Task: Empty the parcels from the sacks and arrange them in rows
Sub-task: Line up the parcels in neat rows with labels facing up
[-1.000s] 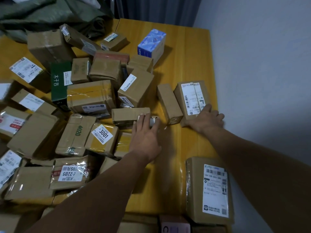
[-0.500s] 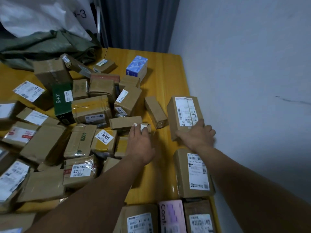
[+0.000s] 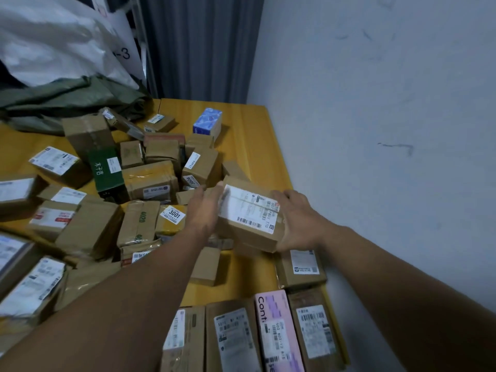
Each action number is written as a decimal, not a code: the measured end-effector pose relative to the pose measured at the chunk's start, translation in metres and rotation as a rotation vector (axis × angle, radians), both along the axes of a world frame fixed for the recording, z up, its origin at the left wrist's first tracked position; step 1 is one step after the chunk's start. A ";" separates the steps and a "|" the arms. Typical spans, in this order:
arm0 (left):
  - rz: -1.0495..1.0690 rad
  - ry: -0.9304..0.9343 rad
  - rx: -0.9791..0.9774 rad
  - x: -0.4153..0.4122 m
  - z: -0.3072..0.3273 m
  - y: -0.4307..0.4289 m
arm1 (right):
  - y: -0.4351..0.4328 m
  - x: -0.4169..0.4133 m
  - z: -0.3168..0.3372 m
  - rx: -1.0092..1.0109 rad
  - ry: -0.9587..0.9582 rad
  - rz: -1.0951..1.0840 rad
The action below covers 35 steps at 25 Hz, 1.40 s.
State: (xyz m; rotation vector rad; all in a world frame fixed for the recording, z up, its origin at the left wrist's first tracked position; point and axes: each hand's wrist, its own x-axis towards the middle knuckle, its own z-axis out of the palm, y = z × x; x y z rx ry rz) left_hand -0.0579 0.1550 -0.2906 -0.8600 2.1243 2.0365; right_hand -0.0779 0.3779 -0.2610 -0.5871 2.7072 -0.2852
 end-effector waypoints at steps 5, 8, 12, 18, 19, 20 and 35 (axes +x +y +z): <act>-0.207 -0.132 0.212 0.027 0.007 -0.023 | -0.005 0.009 0.019 0.022 0.017 0.139; -0.299 -0.169 0.273 0.041 0.005 -0.030 | -0.006 0.011 0.029 0.051 -0.003 0.181; -0.320 -0.216 0.360 0.049 -0.007 -0.021 | -0.014 0.014 0.026 -0.087 0.087 0.048; -0.143 -0.191 0.496 0.067 -0.048 0.025 | -0.043 0.038 -0.007 -0.503 -0.072 -0.846; -0.140 -0.207 0.509 0.071 -0.053 0.032 | -0.046 0.043 -0.013 -0.578 -0.163 -0.886; -0.141 -0.225 0.514 0.073 -0.059 0.037 | -0.048 0.048 -0.022 -0.605 -0.217 -0.887; -0.385 -0.352 0.032 0.067 -0.091 0.065 | -0.014 0.058 -0.107 -0.289 -0.338 -0.739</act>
